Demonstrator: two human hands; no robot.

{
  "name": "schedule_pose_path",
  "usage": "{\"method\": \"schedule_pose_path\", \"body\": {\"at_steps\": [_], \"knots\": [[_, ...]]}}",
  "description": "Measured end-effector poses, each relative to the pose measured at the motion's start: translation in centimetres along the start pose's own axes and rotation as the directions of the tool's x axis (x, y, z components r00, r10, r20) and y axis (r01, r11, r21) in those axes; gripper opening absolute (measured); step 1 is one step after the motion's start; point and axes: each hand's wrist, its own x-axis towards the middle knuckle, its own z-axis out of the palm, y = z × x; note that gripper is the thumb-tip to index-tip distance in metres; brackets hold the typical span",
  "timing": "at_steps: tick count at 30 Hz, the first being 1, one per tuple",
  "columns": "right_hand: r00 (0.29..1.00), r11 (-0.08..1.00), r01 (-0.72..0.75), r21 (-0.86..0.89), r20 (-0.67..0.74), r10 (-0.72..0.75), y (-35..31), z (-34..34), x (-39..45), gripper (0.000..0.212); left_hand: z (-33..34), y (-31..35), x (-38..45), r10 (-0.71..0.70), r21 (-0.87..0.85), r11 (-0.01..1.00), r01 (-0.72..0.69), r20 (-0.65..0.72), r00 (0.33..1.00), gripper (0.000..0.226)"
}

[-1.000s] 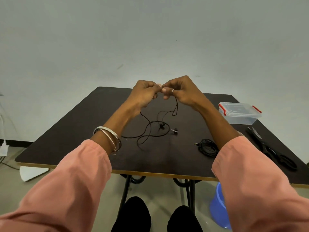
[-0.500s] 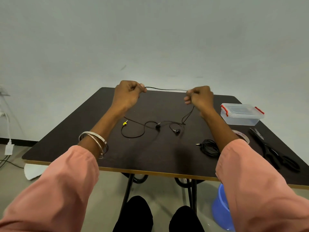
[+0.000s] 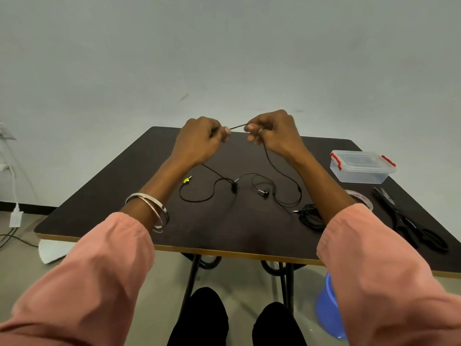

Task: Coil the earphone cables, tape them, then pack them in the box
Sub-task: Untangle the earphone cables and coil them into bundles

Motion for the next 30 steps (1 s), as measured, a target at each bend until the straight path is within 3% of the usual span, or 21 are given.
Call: {"method": "schedule_pose_path", "body": {"at_steps": [3,6,9,11,13,15,17,20,22,25,28,30], "knots": [[0.973,0.995,-0.024,0.097,-0.225,0.045,0.7,-1.2,0.6,0.013,-0.7,-1.1,-0.1,-0.022,-0.076,0.997,0.017,-0.063,0.998,0.031],[0.890,0.976,-0.071,0.208,-0.428,0.156,1.1,-2.5,1.2,0.014,-1.3,-1.9,-0.1,-0.081,-0.086,0.994,0.069,-0.151,0.985,0.032],[0.806,0.892,-0.089,0.444,-0.494,0.327,1.0,-2.8,1.4,0.015,-1.7,-2.5,-0.2,-0.123,-0.106,0.989,0.100,-0.242,0.962,0.034],[0.813,0.838,-0.095,0.538,-0.443,0.377,1.4,-2.3,1.2,0.016,-1.5,-2.5,-0.1,-0.157,-0.155,0.981,0.120,-0.260,0.953,0.035],[0.841,0.846,-0.212,0.488,-0.350,0.413,2.6,-1.5,0.8,0.014,-1.1,-2.1,-0.1,-0.193,-0.246,0.960,0.134,-0.236,0.952,0.034],[0.867,0.892,-0.394,0.221,-0.232,0.440,3.9,-1.1,0.3,0.015,-0.6,-1.7,-0.2,-0.219,-0.317,0.937,0.150,-0.193,0.956,0.032],[0.877,0.871,-0.480,-0.099,-0.070,0.475,4.1,-1.1,-0.4,0.039,0.0,-1.5,-0.3,-0.207,-0.350,0.926,0.145,-0.147,0.967,0.031],[0.874,0.858,-0.337,-0.388,0.211,0.438,2.4,-1.3,-1.5,0.083,1.0,-1.1,-0.6,-0.148,-0.358,0.927,0.112,-0.075,0.986,0.029],[0.895,0.926,-0.157,-0.345,0.346,0.281,1.0,-0.9,-2.2,0.092,1.5,-0.7,-0.7,-0.097,-0.339,0.937,0.079,-0.036,0.995,0.027],[0.943,0.993,-0.030,-0.111,0.325,0.065,0.0,0.7,-2.4,0.070,2.0,-0.2,-1.0,-0.019,-0.272,0.962,0.026,0.029,0.999,0.028],[0.975,0.988,0.069,-0.140,0.219,-0.037,0.0,1.6,-2.0,0.021,2.1,-0.1,-1.1,0.031,-0.241,0.970,-0.010,0.083,0.996,0.028],[0.984,0.995,0.053,-0.083,0.174,-0.038,0.8,1.8,-1.9,0.016,1.9,-0.5,-1.2,0.030,-0.255,0.967,-0.001,0.109,0.994,0.026]]}}
